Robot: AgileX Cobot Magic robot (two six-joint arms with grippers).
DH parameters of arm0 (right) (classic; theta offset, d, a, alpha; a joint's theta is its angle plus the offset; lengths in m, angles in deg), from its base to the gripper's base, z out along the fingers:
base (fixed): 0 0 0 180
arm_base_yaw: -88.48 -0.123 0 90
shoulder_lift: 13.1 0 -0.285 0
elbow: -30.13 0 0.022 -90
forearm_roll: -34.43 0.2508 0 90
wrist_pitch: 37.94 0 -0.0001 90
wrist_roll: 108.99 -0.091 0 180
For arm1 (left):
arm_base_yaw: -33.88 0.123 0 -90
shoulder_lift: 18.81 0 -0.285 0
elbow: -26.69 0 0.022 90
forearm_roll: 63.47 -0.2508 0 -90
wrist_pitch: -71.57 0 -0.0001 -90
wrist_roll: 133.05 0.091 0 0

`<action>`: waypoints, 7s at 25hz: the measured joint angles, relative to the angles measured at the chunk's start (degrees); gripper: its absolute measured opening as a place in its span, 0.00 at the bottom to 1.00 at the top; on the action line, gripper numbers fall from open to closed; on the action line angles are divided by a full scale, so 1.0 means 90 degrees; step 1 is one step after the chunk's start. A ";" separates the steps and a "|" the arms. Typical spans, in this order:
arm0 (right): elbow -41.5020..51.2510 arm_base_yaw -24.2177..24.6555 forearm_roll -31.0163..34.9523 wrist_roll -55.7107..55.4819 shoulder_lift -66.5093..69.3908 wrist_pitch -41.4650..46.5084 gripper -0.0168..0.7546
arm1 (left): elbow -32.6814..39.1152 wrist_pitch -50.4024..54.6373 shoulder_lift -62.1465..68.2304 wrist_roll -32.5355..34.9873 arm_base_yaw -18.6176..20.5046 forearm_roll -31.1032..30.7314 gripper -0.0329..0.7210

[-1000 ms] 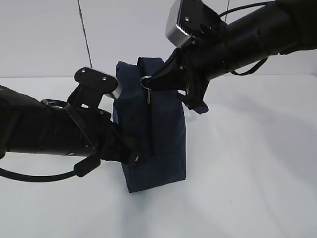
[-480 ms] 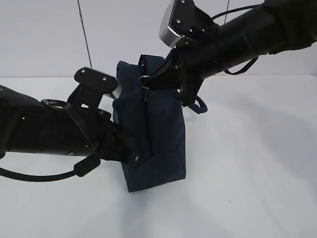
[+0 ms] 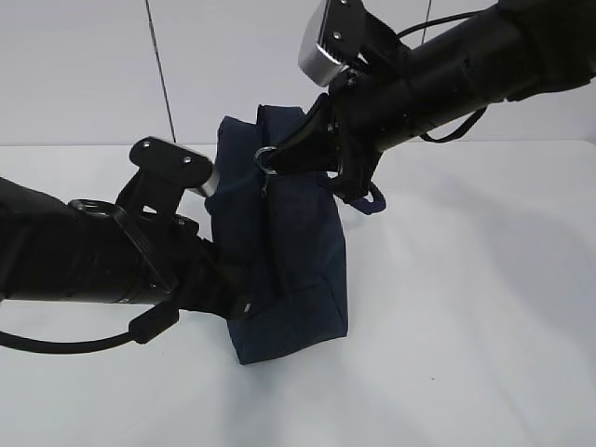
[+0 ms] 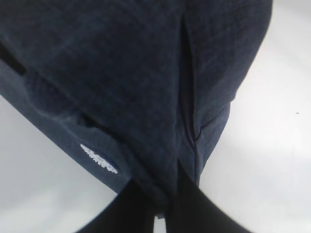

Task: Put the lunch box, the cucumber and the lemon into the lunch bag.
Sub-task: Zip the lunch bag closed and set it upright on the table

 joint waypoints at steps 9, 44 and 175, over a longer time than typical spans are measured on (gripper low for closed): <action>0.0000 0.0000 0.0151 -0.0024 -0.0141 0.0359 0.03 | 0.0029 -0.0017 0.0000 0.0000 0.0000 0.0000 0.04; -0.0557 -0.0039 0.0827 -0.0039 0.0396 -0.0635 0.03 | 0.0032 -0.0176 0.0000 0.0000 0.0000 0.0011 0.04; -0.1555 -0.0854 0.1669 -0.1132 0.1153 -0.0810 0.03 | 0.0077 -0.1162 -0.0774 -0.1114 -0.0383 -0.0968 0.62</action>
